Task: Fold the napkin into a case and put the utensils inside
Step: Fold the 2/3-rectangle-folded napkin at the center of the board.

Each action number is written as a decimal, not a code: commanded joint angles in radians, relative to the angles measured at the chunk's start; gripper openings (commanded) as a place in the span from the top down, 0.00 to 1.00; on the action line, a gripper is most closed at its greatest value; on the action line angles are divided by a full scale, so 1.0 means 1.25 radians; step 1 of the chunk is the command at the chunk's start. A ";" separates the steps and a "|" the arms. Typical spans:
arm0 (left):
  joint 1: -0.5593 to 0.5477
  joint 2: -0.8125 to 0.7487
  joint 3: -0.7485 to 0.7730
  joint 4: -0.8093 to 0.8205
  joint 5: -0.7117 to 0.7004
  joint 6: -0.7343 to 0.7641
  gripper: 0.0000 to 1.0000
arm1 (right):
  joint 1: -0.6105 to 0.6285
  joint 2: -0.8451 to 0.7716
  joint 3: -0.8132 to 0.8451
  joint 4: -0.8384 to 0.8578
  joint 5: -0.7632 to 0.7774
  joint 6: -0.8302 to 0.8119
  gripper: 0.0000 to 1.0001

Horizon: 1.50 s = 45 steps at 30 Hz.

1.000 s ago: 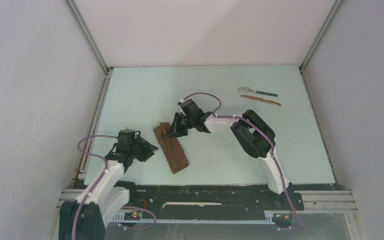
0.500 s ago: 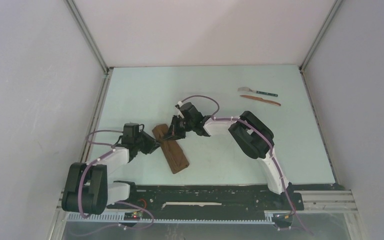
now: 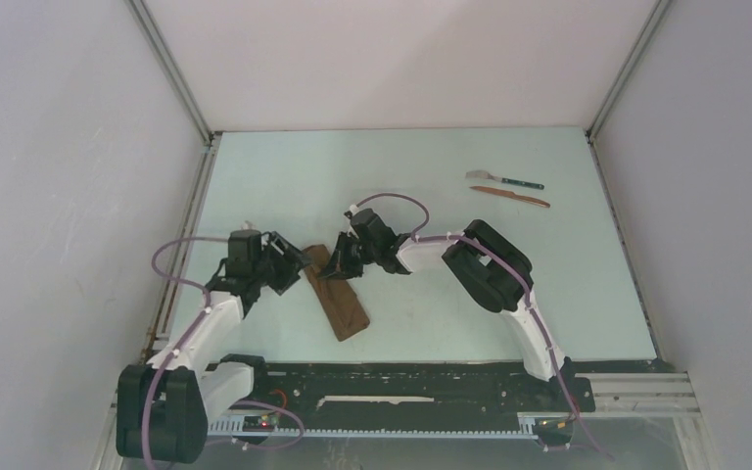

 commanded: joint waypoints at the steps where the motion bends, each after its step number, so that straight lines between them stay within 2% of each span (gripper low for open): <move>1: 0.009 -0.018 0.114 -0.066 -0.027 0.085 0.26 | 0.016 0.003 -0.005 0.002 0.024 -0.026 1.00; 3: 0.009 0.038 0.174 -0.115 -0.040 0.115 0.23 | 0.018 0.000 -0.005 0.000 0.026 -0.032 1.00; 6: 0.007 0.147 0.246 -0.152 -0.027 0.150 0.25 | 0.018 -0.006 -0.004 -0.003 0.030 -0.040 1.00; 10: 0.003 0.252 0.314 -0.206 -0.030 0.193 0.42 | 0.017 -0.020 -0.005 -0.011 0.040 -0.052 1.00; 17: -0.028 0.277 0.332 -0.203 -0.087 0.213 0.42 | 0.018 -0.019 -0.005 -0.010 0.038 -0.055 1.00; 21: -0.031 0.289 0.332 -0.182 -0.080 0.211 0.44 | 0.018 -0.021 -0.003 -0.016 0.045 -0.066 1.00; 28: -0.038 0.341 0.332 -0.159 -0.052 0.193 0.64 | 0.023 -0.039 0.000 -0.023 0.056 -0.105 1.00; 32: -0.036 0.333 0.336 -0.162 -0.074 0.195 0.83 | 0.028 -0.048 0.009 -0.026 0.061 -0.168 1.00; 36: -0.032 0.328 0.353 -0.186 -0.086 0.206 0.99 | 0.029 -0.071 0.012 -0.029 0.089 -0.254 0.88; 43: -0.018 0.322 0.358 -0.215 -0.087 0.224 1.00 | 0.024 -0.095 0.048 -0.050 0.118 -0.380 0.62; 45: -0.016 0.317 0.358 -0.214 -0.081 0.226 1.00 | 0.024 -0.084 0.068 -0.056 0.103 -0.394 0.59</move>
